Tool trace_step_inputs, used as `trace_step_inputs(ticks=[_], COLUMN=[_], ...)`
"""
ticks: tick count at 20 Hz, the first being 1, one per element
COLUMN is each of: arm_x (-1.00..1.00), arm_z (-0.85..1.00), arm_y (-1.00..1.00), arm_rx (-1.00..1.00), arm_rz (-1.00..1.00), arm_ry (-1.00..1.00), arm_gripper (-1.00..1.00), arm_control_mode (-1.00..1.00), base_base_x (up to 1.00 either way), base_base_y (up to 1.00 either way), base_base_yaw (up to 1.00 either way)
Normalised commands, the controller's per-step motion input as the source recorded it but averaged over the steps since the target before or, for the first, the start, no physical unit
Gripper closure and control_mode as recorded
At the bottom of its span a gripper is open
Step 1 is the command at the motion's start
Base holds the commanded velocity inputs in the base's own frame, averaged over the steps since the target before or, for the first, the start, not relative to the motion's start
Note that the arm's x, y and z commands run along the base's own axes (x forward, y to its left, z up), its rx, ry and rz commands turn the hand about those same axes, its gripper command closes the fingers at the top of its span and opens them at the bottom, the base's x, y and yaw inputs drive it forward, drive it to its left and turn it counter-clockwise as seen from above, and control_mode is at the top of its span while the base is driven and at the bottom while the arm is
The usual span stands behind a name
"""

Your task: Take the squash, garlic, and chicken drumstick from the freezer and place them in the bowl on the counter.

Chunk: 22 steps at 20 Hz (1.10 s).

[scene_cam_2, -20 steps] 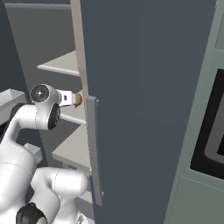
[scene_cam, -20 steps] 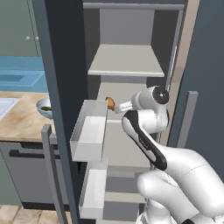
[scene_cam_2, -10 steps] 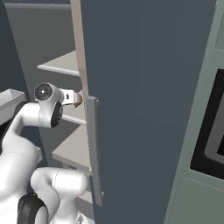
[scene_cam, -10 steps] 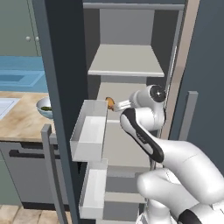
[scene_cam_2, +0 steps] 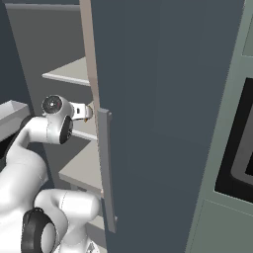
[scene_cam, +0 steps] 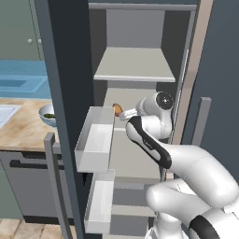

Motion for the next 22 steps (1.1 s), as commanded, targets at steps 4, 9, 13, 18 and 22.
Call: trace_step_inputs(ticks=[4, 9, 13, 18, 22], arm_x=[0.09, 0.06, 0.09, 0.05, 0.18], arm_z=[-0.12, -0.10, -0.10, -0.03, 0.00], arm_y=[0.09, 0.02, 0.06, 0.01, 0.00], arm_rx=[0.00, 0.00, 0.00, 0.00, 0.00], arm_rz=[0.00, 0.00, 0.00, 0.00, 0.00], arm_ry=[0.00, 0.00, 0.00, 0.00, 0.00], arm_gripper=[-1.00, -1.00, -1.00, -1.00, -1.00], arm_control_mode=[-1.00, -1.00, -1.00, -1.00, -1.00], base_base_x=[0.00, 0.00, 0.00, 0.00, 0.00], base_base_y=[0.00, 0.00, 0.00, 0.00, 0.00], base_base_yaw=[0.00, 0.00, 0.00, 0.00, 0.00])
